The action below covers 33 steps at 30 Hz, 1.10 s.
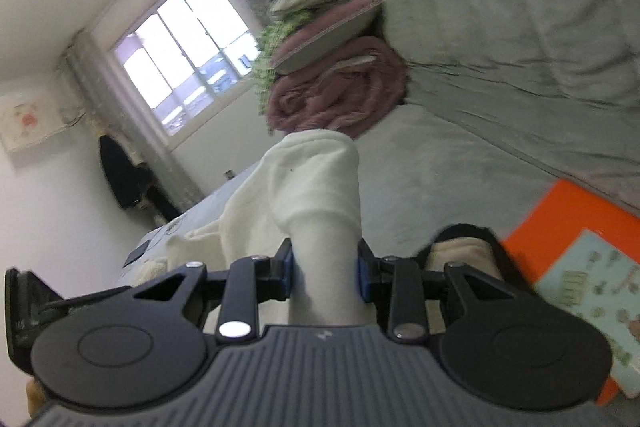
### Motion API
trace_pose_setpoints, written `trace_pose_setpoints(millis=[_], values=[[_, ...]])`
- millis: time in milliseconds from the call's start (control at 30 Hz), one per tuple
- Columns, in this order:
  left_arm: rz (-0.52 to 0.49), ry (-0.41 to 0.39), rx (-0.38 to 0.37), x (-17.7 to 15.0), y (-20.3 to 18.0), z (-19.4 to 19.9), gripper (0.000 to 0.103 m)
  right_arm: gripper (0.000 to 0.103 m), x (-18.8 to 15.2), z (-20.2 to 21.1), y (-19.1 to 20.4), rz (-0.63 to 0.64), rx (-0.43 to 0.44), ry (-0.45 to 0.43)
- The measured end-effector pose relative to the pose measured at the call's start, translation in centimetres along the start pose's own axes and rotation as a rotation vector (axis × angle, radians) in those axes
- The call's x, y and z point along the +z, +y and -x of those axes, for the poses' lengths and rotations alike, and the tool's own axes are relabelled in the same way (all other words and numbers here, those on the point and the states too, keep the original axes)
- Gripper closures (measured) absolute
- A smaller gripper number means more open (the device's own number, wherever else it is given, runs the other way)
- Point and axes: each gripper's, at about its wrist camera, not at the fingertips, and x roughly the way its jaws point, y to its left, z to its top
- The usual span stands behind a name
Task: Fold clothes
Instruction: 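Carry the shirt bundle with both grippers toward the stack of folded clothes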
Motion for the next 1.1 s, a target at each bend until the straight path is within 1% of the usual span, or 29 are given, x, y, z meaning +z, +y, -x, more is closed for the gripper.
trace_pose_setpoints(millis=[167,300,367,433,533,767,900,1033,1100], values=[[0.054,0.053,-0.036,-1.1,-0.6,-3.0,0.072,0.070,-0.2,0.6,-2.3,-0.008,-0.024,0.019],[0.068,0.064,-0.025,-1.8,-0.3,-3.8,0.072,0.070,-0.4,0.4,-4.0,-0.036,-0.020,0.041],[0.085,0.066,-0.023,-2.0,0.1,-3.9,0.072,0.070,-0.6,0.5,-5.0,-0.074,0.001,0.053],[0.091,0.067,-0.019,-2.1,0.2,-4.0,0.072,0.070,-0.8,0.3,-5.7,-0.103,0.001,0.072],[0.092,0.066,-0.006,-2.1,0.5,-4.3,0.071,0.070,-1.1,-0.2,-5.8,-0.107,-0.020,0.094],[0.085,0.049,-0.015,-2.0,0.8,-4.3,0.071,0.069,-1.1,-0.4,-6.1,-0.125,-0.018,0.083],[0.070,0.054,-0.008,-2.3,1.2,-4.3,0.071,0.068,-1.3,-1.1,-6.3,-0.108,-0.044,0.103],[0.058,0.043,0.001,-2.4,1.6,-4.4,0.070,0.061,-1.8,-1.7,-6.1,-0.059,-0.089,0.109],[0.034,0.040,0.005,-2.4,1.3,-4.4,0.069,0.060,-1.9,-1.6,-6.0,-0.049,-0.101,0.102]])
